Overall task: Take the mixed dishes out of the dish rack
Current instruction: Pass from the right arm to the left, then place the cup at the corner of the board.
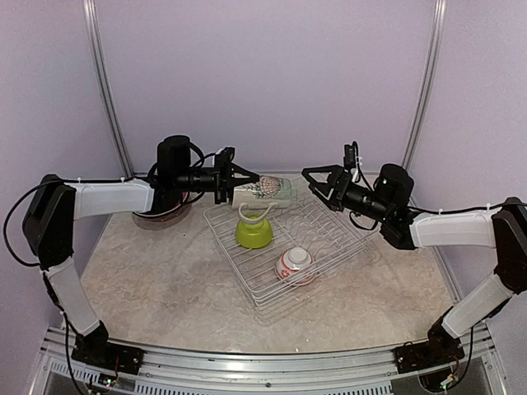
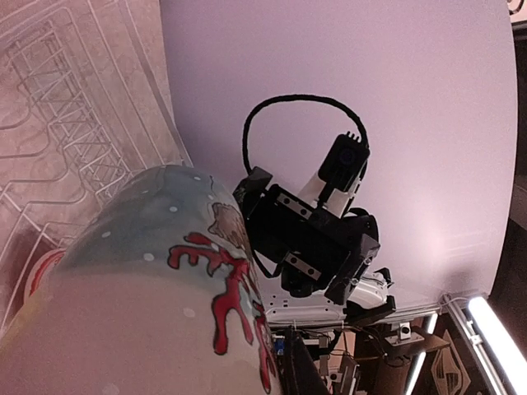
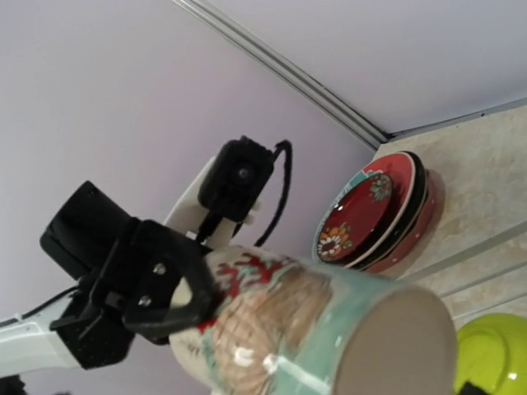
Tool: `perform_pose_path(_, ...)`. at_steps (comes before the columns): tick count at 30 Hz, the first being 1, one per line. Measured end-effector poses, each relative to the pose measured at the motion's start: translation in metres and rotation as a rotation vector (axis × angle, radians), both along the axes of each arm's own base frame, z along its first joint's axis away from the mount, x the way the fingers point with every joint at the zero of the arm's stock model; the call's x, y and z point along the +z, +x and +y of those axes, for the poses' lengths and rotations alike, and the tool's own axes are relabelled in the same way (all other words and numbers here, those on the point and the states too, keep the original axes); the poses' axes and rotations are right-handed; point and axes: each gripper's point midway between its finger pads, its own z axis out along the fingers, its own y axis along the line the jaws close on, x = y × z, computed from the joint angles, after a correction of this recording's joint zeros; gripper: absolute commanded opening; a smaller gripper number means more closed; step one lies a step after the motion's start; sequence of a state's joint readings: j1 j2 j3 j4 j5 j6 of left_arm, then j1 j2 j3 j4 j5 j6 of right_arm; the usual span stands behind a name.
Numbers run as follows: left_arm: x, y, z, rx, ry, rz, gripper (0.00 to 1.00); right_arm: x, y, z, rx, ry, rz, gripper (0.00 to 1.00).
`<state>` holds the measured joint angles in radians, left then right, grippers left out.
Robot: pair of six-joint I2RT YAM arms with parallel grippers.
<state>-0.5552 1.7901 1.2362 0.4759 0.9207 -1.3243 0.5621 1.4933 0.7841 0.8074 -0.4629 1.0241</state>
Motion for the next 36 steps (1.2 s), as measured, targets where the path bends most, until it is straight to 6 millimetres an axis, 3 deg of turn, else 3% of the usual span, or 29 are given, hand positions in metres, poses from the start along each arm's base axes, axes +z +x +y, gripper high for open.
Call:
perform_pose_path(4,-0.010,0.011,0.021,0.087,0.075,0.017,0.00,-0.006,0.001,-0.001,-0.004,-0.025,0.010,1.00)
perform_pose_path(8,-0.010,0.008,0.042,0.174,0.199,-0.031,0.00,-0.016,0.001,-0.001,-0.005,-0.057,0.028,1.00)
perform_pose_path(13,0.012,0.005,0.079,0.343,0.406,-0.144,0.00,-0.020,0.001,0.000,0.000,-0.076,0.041,1.00)
perform_pose_path(17,0.022,0.013,0.124,0.542,0.580,-0.182,0.00,-0.021,0.001,0.001,0.007,-0.078,0.043,1.00)
perform_pose_path(20,0.009,0.017,0.164,0.700,0.747,-0.150,0.00,-0.023,0.001,0.002,0.011,-0.080,0.047,1.00)
perform_pose_path(25,-0.030,0.009,0.229,0.877,1.017,-0.017,0.00,-0.027,0.002,0.002,0.012,-0.087,0.058,1.00)
perform_pose_path(33,-0.078,-0.007,0.332,1.113,1.192,0.306,0.00,-0.028,0.002,0.005,0.023,-0.098,0.063,1.00)
perform_pose_path(36,-0.097,-0.016,0.354,1.135,1.224,0.391,0.00,-0.027,0.003,0.006,0.026,-0.107,0.064,1.00)
